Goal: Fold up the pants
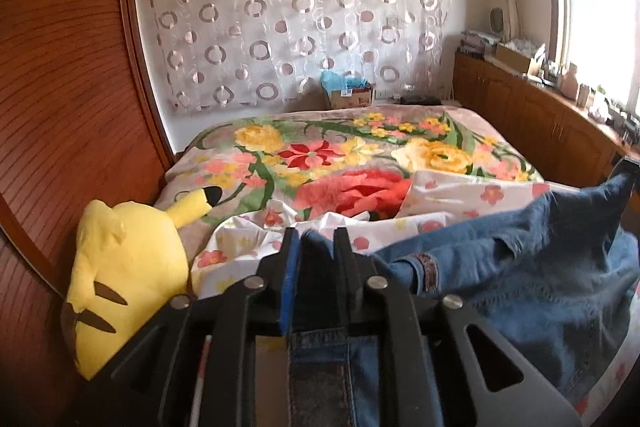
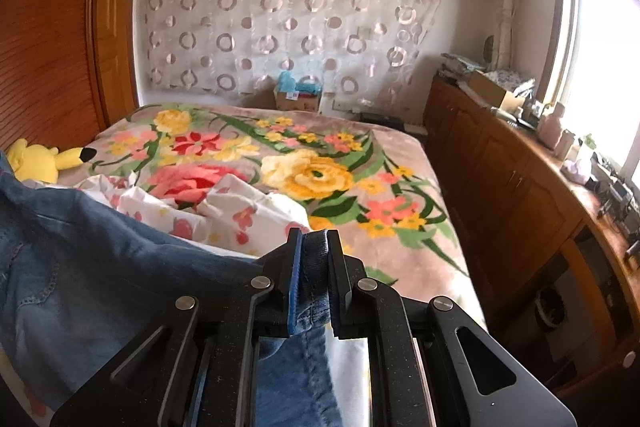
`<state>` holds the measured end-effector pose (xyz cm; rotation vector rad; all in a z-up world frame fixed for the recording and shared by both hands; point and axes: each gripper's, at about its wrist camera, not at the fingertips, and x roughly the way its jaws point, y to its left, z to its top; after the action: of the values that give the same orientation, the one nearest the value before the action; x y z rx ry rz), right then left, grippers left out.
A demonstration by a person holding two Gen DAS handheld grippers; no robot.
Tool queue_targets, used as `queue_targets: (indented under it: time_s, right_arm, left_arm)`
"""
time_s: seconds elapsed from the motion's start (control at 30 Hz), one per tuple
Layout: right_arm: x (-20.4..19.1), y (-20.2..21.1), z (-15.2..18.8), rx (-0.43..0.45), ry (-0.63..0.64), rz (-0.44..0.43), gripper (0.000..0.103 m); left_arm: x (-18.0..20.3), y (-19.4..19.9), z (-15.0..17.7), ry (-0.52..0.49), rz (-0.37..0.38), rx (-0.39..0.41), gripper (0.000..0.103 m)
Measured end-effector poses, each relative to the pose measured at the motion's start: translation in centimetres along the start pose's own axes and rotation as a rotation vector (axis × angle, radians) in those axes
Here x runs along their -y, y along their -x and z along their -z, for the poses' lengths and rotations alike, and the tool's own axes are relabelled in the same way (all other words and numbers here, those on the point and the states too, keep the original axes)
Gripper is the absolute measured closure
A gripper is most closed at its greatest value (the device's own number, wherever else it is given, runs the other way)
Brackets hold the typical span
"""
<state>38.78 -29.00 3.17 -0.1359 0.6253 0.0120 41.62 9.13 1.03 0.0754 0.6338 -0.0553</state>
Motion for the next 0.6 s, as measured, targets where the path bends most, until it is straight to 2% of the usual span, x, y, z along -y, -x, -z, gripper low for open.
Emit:
queue_targets:
  time_s: [0.03, 0.07, 0.2, 0.23, 0.27, 0.4, 0.6]
  right_arm:
    - [0.0, 0.1, 0.1, 0.0, -0.005, -0.001, 0.094]
    - [0.0, 0.4, 0.2, 0.003, -0.012, -0.006, 0.09]
    - [0.2, 2.0, 0.4, 0.024, -0.033, -0.028, 0.058]
    - [0.3, 2.5, 0.6, 0.026, -0.038, -0.031, 0.053]
    - [0.4, 3.0, 0.8, 0.031, -0.04, -0.029, 0.045]
    - [0.1, 4.7, 1.6, 0.03, -0.037, -0.053, 0.036]
    - [-0.4, 7.0, 3.6, 0.008, -0.045, -0.088, 0.025]
  left_arm:
    - [0.0, 0.3, 0.2, -0.005, -0.001, 0.0, 0.078]
    - [0.1, 0.7, 0.4, -0.012, 0.002, -0.002, 0.07]
    - [0.6, 2.4, 1.3, -0.033, 0.032, -0.006, 0.05]
    - [0.8, 2.7, 1.5, -0.038, 0.042, -0.008, 0.045]
    - [0.9, 3.1, 1.7, -0.041, 0.054, -0.006, 0.034]
    - [1.8, 4.3, 2.9, -0.039, 0.101, -0.016, 0.026]
    - [3.1, 4.8, 5.4, -0.036, 0.158, -0.061, 0.021]
